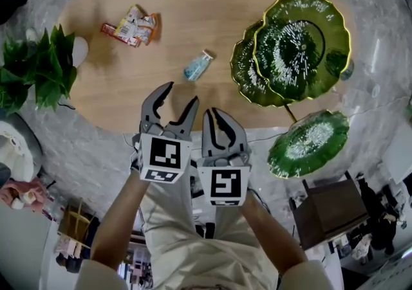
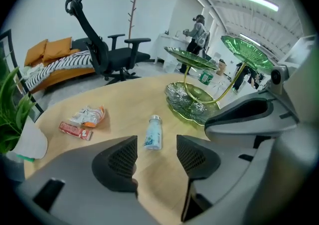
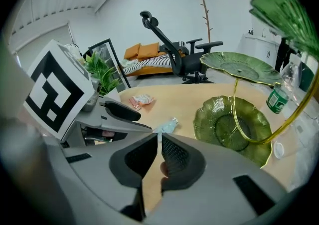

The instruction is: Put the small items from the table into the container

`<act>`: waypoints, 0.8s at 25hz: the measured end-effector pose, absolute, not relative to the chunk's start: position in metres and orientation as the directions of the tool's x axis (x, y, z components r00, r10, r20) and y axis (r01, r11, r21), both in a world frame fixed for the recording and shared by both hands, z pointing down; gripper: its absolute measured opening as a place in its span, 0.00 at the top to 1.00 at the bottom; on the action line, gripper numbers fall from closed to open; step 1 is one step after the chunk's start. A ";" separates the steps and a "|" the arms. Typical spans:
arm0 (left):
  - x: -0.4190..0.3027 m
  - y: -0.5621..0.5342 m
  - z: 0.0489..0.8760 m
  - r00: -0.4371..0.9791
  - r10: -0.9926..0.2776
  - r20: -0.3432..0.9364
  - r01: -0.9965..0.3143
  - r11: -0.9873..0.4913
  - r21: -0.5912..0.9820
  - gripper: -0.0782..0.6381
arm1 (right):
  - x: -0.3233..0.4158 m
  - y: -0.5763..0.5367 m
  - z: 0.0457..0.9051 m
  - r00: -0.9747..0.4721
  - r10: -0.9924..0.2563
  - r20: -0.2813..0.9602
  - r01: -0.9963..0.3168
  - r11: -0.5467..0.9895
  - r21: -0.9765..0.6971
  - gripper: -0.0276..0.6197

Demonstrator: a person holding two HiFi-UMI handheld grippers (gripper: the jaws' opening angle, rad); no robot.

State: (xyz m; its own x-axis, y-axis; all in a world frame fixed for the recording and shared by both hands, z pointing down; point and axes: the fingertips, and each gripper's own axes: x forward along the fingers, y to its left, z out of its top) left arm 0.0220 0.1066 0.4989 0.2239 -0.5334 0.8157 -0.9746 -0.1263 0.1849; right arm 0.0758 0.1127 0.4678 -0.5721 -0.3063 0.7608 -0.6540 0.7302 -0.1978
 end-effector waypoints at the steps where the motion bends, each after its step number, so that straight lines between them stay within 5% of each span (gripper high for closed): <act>1: 0.022 0.104 0.501 0.223 -0.533 0.816 -0.975 -0.128 0.183 0.57 | 0.076 0.113 0.470 -0.571 -0.305 0.762 -0.655 0.729 -0.199 0.95; 20: 0.027 0.082 0.557 0.227 -0.438 0.870 -0.971 -0.174 0.165 0.57 | 0.079 0.112 0.476 -0.563 -0.300 0.770 -0.661 0.722 -0.202 0.95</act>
State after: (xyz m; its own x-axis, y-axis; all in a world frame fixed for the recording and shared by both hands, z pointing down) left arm 0.0270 0.0823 0.5574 0.2268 -0.4376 0.8701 -0.9707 -0.1742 0.1655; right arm 0.0790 0.1117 0.4762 -0.5632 -0.2996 0.7701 -0.6612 0.7224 -0.2025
